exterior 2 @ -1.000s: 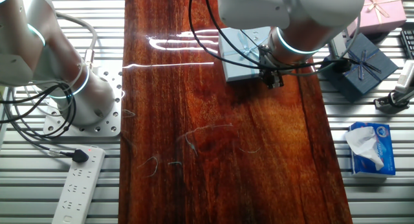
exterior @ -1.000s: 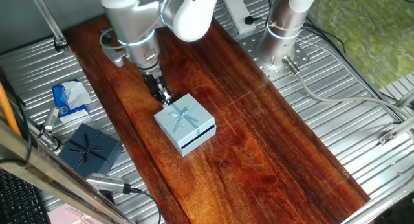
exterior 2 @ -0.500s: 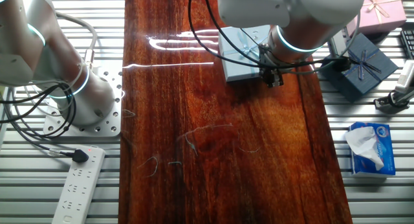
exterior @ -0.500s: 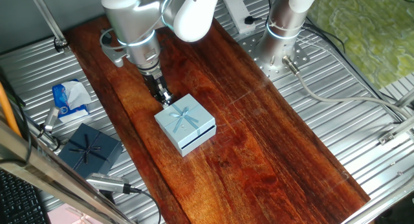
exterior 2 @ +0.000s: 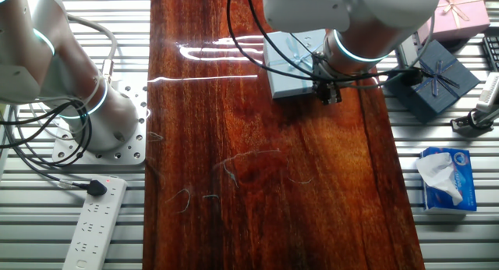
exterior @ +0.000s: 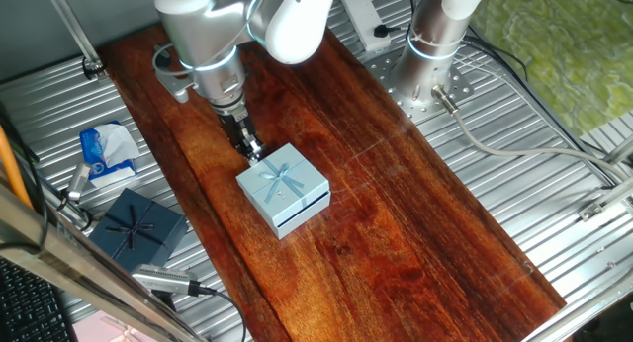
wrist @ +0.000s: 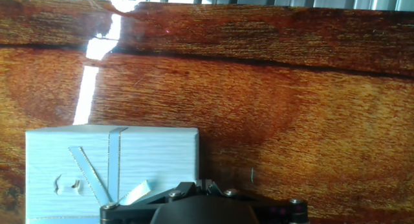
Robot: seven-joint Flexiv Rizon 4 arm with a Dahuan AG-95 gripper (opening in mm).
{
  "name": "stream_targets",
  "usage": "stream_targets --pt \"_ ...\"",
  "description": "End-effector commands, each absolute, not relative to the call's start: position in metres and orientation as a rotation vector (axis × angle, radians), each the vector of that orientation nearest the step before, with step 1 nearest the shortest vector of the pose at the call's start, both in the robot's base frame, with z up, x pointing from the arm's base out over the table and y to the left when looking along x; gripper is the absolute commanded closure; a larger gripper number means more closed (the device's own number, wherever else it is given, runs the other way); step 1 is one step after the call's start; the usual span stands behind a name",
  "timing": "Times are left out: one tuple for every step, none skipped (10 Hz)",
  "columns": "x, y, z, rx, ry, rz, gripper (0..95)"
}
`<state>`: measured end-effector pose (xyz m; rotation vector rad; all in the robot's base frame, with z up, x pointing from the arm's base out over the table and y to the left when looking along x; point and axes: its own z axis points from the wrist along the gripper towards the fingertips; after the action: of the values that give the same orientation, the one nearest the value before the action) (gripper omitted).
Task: Slide the outer casing onto the gift box
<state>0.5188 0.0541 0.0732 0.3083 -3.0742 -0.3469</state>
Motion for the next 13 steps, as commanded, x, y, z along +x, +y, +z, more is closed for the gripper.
stream_targets --pt "0.5185 0.0543 0.0745 0.307 -3.073 -0.347 95.0" --pt "0.5186 0.0543 0.0756 0.305 -3.072 -0.348 95.0" --pt "0.5185 0.0544 0.0761 0.304 -3.071 -0.347 95.0" --pt "0.5185 0.0545 0.0763 0.305 -3.07 -0.347 95.0" --pt "0.5184 0.0544 0.0763 0.314 -3.07 -0.346 95.0" --pt "0.5184 0.0544 0.0764 0.321 -3.071 -0.344 95.0" --pt "0.5185 0.0544 0.0764 0.327 -3.073 -0.343 95.0" --pt "0.5185 0.0544 0.0764 0.329 -3.074 -0.342 95.0" --pt "0.5185 0.0544 0.0764 0.329 -3.075 -0.339 95.0" --pt "0.5184 0.0544 0.0764 0.329 -3.077 -0.323 95.0" --pt "0.5184 0.0544 0.0764 0.329 -3.077 -0.32 95.0" --pt "0.5185 0.0544 0.0764 0.33 -3.076 -0.317 95.0" --pt "0.5184 0.0544 0.0763 0.335 -3.075 -0.312 95.0"
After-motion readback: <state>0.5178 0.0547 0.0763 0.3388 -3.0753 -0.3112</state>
